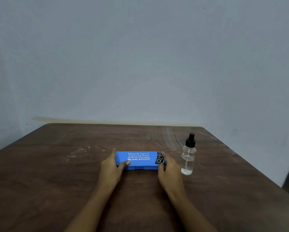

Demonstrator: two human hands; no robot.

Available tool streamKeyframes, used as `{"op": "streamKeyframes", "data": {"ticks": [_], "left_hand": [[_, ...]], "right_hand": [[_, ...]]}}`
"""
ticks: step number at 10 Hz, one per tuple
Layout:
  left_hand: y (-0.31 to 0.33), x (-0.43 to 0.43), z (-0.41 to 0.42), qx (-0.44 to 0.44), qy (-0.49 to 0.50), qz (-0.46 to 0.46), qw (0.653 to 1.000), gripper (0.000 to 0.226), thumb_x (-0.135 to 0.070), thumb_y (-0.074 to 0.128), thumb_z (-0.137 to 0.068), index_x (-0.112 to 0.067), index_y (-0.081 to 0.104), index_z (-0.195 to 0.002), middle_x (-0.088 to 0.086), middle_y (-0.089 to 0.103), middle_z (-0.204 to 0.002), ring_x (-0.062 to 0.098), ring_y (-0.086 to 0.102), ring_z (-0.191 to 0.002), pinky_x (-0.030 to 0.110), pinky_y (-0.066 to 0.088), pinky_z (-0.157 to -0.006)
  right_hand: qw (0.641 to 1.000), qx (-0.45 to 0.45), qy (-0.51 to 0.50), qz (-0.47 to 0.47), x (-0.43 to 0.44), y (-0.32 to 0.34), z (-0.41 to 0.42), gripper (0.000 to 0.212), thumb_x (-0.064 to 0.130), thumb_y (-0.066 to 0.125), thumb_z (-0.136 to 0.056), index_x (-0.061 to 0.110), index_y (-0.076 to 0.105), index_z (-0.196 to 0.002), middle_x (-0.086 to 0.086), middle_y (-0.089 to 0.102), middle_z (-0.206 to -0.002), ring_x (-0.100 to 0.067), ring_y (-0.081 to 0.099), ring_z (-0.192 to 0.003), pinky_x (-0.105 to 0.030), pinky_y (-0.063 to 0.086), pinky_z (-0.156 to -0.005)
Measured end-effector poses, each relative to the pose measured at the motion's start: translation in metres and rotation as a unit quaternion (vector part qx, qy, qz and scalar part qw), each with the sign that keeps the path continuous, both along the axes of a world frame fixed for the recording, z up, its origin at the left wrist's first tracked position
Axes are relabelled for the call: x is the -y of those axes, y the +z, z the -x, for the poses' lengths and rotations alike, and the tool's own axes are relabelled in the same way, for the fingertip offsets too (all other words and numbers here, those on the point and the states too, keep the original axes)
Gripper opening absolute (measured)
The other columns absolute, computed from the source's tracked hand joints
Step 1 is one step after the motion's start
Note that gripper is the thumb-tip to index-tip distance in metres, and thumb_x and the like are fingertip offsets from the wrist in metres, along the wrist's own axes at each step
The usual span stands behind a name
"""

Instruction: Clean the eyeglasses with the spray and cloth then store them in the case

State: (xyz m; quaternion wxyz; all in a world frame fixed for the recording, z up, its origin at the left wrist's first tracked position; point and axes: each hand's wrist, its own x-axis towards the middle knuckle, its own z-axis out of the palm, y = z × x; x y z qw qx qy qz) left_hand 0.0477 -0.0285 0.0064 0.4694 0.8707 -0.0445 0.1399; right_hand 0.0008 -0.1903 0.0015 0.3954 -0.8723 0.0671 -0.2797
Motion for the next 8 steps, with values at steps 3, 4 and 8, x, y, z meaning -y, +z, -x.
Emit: {"op": "streamKeyframes", "data": {"ticks": [3, 4, 8], "left_hand": [[0.0, -0.004, 0.024, -0.002, -0.02, -0.004, 1.0, 0.07, -0.025, 0.064, -0.082, -0.006, 0.029, -0.14, 0.02, 0.048, -0.136, 0.03, 0.044, -0.126, 0.032, 0.036, -0.097], [0.001, -0.004, 0.027, -0.006, -0.03, -0.017, 0.999, 0.07, -0.026, 0.061, -0.084, -0.007, 0.025, -0.141, 0.021, 0.049, -0.134, 0.03, 0.045, -0.124, 0.032, 0.037, -0.095], [-0.003, -0.007, 0.027, 0.056, -0.015, 0.017, 0.998, 0.059, -0.024, 0.05, -0.09, -0.003, 0.026, -0.14, 0.015, 0.029, -0.15, 0.024, 0.026, -0.139, 0.028, 0.021, -0.112]], "right_hand": [[1.0, -0.018, -0.006, -0.007, 0.003, 0.001, 0.027, 0.046, 0.0, 0.041, -0.089, 0.006, 0.042, -0.134, -0.008, 0.048, -0.138, -0.018, 0.043, -0.126, -0.014, 0.028, -0.096], [1.0, -0.022, -0.005, -0.006, 0.004, 0.002, 0.031, 0.046, 0.001, 0.041, -0.089, 0.006, 0.041, -0.134, -0.008, 0.047, -0.139, -0.018, 0.042, -0.127, -0.015, 0.028, -0.097], [0.997, 0.001, -0.071, 0.04, -0.005, 0.0, 0.027, 0.036, 0.003, 0.045, -0.089, 0.005, 0.046, -0.125, -0.01, 0.054, -0.122, -0.021, 0.054, -0.109, -0.024, 0.043, -0.088]]}}
